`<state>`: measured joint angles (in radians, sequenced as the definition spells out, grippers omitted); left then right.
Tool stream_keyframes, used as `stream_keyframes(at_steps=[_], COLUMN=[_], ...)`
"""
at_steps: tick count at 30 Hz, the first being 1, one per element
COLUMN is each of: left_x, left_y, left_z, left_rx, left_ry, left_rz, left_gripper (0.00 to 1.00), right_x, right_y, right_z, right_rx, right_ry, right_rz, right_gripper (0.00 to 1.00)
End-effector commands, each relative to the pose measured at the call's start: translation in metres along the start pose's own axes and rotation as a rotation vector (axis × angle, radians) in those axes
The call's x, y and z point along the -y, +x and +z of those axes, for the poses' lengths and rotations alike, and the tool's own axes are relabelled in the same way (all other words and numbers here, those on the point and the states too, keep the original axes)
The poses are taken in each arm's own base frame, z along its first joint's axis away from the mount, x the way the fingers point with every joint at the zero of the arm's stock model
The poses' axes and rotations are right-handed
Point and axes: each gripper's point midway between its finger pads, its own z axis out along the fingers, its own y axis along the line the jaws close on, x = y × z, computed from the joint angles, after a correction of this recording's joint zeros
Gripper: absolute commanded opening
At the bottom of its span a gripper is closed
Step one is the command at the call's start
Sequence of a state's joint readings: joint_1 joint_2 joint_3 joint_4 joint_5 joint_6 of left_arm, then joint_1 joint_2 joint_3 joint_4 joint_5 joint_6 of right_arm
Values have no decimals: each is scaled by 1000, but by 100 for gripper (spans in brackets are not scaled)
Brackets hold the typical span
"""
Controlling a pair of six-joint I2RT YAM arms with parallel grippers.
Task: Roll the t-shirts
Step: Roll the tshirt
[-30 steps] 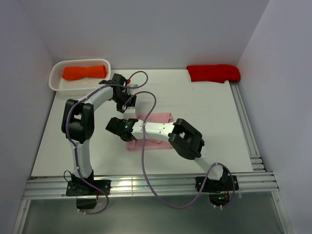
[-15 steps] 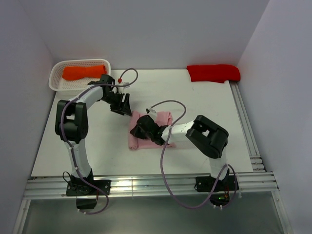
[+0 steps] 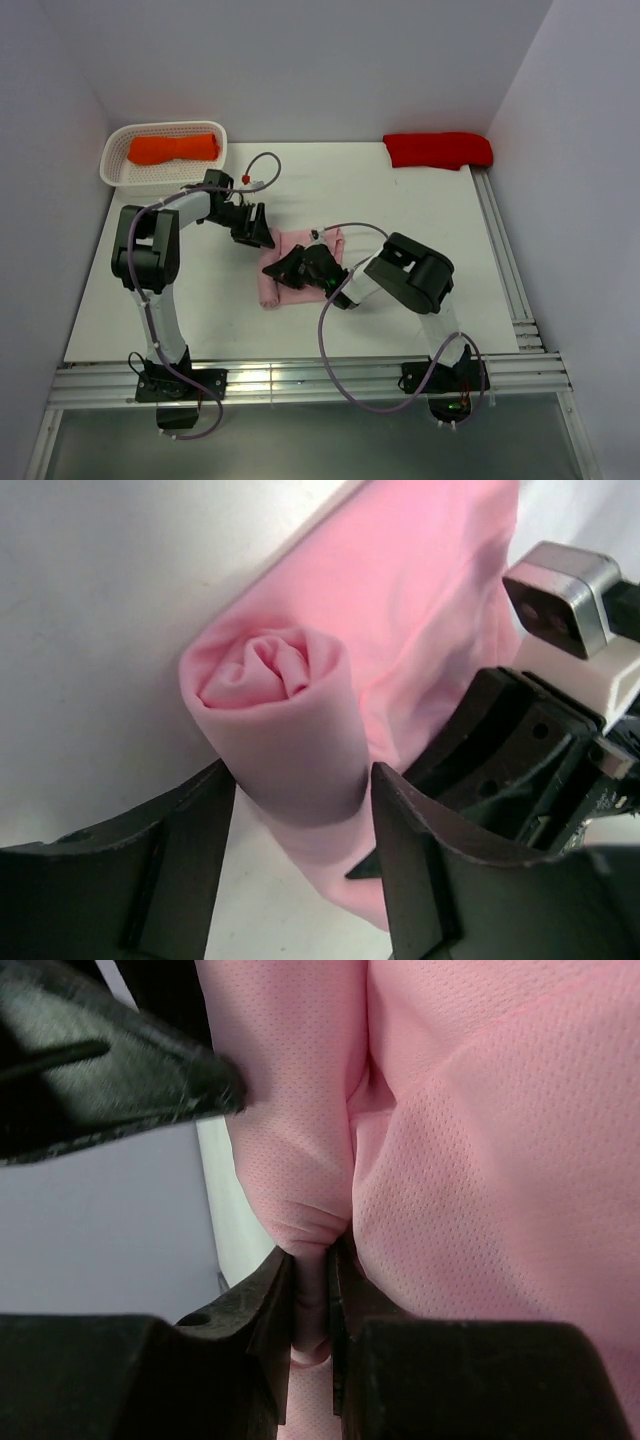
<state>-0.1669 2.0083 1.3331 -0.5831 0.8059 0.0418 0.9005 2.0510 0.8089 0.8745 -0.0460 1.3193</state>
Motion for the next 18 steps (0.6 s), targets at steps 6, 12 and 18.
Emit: stream_keyframes(at_steps=[6,12,18], left_x=[-20,-30,-32], left_y=[-13,-10,-7], left_z=[5,4,5], left_rx=[28,-9,-34], left_ry=[-133,-261,-335], left_rz=[-71,-68,-52], left_gripper=[26,2,0], right_x=[13,11,9], right_y=[9,13,16], right_z=[-6,-12,-27], right_rx=[-31,-31,-12], right_ry=[138,296,442], right_rz=[-92,-198,-269], right_gripper=[35,52,57])
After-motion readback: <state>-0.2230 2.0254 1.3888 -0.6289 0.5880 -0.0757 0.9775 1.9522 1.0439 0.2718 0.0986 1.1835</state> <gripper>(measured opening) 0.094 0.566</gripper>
